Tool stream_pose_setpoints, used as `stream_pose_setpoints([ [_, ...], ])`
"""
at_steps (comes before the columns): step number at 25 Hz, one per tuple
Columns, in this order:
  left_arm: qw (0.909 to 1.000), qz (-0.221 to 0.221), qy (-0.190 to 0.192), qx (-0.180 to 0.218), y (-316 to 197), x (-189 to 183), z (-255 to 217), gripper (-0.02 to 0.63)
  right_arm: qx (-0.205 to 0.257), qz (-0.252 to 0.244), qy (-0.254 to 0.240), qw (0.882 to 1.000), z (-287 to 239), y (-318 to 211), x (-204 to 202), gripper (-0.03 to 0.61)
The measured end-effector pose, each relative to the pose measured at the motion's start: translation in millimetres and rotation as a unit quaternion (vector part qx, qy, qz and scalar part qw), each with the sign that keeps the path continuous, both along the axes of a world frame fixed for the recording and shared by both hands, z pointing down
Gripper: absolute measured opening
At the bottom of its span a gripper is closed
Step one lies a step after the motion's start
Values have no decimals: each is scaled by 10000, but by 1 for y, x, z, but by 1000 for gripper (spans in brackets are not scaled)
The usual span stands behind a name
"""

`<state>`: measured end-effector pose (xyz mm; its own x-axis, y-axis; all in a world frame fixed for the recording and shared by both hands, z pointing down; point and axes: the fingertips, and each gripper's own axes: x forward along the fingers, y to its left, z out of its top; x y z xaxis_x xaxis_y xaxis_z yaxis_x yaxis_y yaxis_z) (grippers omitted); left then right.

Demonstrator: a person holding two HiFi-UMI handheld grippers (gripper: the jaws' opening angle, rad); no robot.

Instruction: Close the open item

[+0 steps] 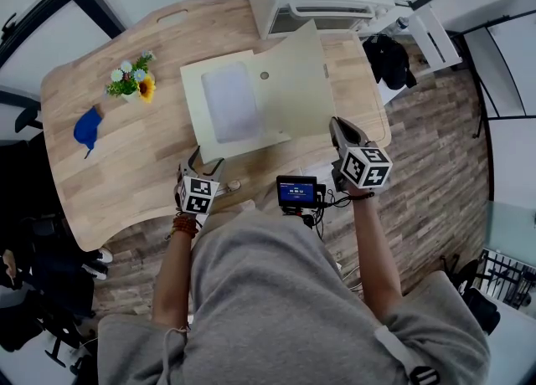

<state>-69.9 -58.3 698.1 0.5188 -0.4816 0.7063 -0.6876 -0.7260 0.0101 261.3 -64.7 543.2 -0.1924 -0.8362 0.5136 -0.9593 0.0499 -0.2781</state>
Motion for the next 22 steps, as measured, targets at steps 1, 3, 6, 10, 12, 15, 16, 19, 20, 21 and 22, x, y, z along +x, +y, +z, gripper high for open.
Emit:
stream_pose_setpoints([
  [1, 10000, 1, 2, 1, 0, 0, 0, 316, -3, -26, -15, 10000, 0, 0, -2, 12],
  [3, 10000, -1, 8, -5, 1, 0, 0, 316, -3, -58, -42, 10000, -1, 0, -5, 14],
  [6, 10000, 6, 18, -15, 1, 0, 0, 316, 14, -94, -111, 9999, -2, 1, -8, 14],
  [10, 10000, -6, 24, -1, 1, 0, 0, 316, 31, -197, -169, 9997, -4, -1, -14, 14],
  [12, 10000, -7, 36, 1, 1, 0, 0, 318, 43, -243, -195, 9995, -4, -2, -18, 14],
  [15, 10000, -6, 53, 5, 1, 0, 0, 317, 60, -306, -227, 9993, -6, -2, -22, 14],
  [16, 10000, -7, 62, 8, 1, 1, 0, 318, 67, -331, -230, 9992, -6, -2, -24, 14],
  [19, 10000, -6, 78, 7, 1, 1, -1, 318, 82, -450, -241, 9987, -8, -3, -31, 14],
  [20, 10000, -5, 78, 5, 2, 1, -1, 318, 83, -503, -247, 9984, -8, -3, -35, 15],
  [21, 10000, -4, 77, 3, 2, 1, -1, 316, 86, -552, -249, 9981, -8, -3, -38, 15],
  [22, 10000, -3, 75, 0, 2, 1, -1, 318, 90, -586, -248, 9979, -8, -3, -40, 15],
])
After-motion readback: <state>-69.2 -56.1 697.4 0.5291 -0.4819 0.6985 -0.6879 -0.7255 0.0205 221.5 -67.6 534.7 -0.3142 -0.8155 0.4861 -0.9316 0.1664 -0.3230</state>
